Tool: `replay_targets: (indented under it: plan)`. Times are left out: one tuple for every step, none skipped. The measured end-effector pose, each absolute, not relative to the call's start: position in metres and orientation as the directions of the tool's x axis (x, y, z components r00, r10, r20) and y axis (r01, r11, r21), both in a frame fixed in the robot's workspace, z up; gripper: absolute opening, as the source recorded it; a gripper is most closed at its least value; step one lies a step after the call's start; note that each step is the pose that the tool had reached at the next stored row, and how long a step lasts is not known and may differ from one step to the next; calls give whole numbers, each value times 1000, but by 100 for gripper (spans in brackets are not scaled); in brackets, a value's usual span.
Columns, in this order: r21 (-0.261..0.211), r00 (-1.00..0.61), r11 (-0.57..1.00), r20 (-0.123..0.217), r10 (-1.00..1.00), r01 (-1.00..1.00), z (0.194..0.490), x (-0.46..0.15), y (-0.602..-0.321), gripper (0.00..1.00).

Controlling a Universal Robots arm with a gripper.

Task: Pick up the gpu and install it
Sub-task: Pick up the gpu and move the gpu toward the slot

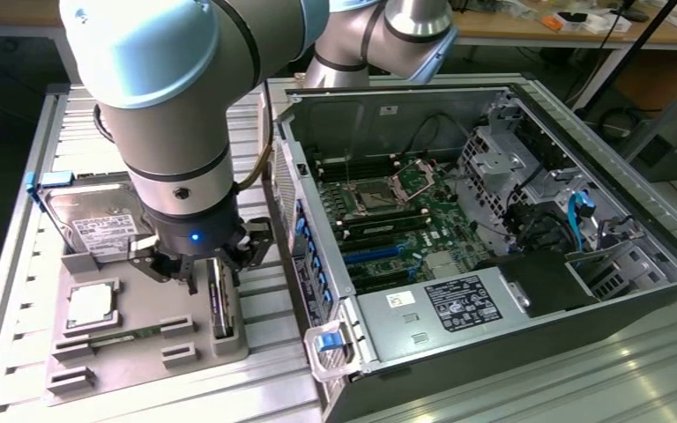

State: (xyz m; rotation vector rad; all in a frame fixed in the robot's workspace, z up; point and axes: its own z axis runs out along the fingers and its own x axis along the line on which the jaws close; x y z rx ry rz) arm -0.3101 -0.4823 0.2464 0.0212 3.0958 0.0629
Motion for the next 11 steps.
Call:
replay_targets:
  plan:
    - [41, -999, 999, -45, 15, 13, 246, -310, -482, 52]
    - [41, -999, 999, -45, 15, 13, 246, -310, -482, 46]
    - [41, -999, 999, -45, 15, 13, 246, -310, -482, 46]
    - [41, -999, 999, -45, 15, 13, 246, -310, -482, 39]
    - [41, -999, 999, -45, 15, 13, 246, -310, -482, 39]
    - [41, -999, 999, -45, 15, 13, 246, -310, -482, 39]
    - [41, -999, 999, -45, 15, 13, 246, -310, -482, 39]
    - [41, -999, 999, -44, 15, 13, 246, -309, -482, 39]
    - [41, -999, 999, -44, 15, 13, 246, -308, -482, 39]
    - [41, -999, 999, -44, 15, 13, 246, -308, -482, 39]
    - [41, -999, 999, -44, 15, 13, 246, -308, -482, 39]
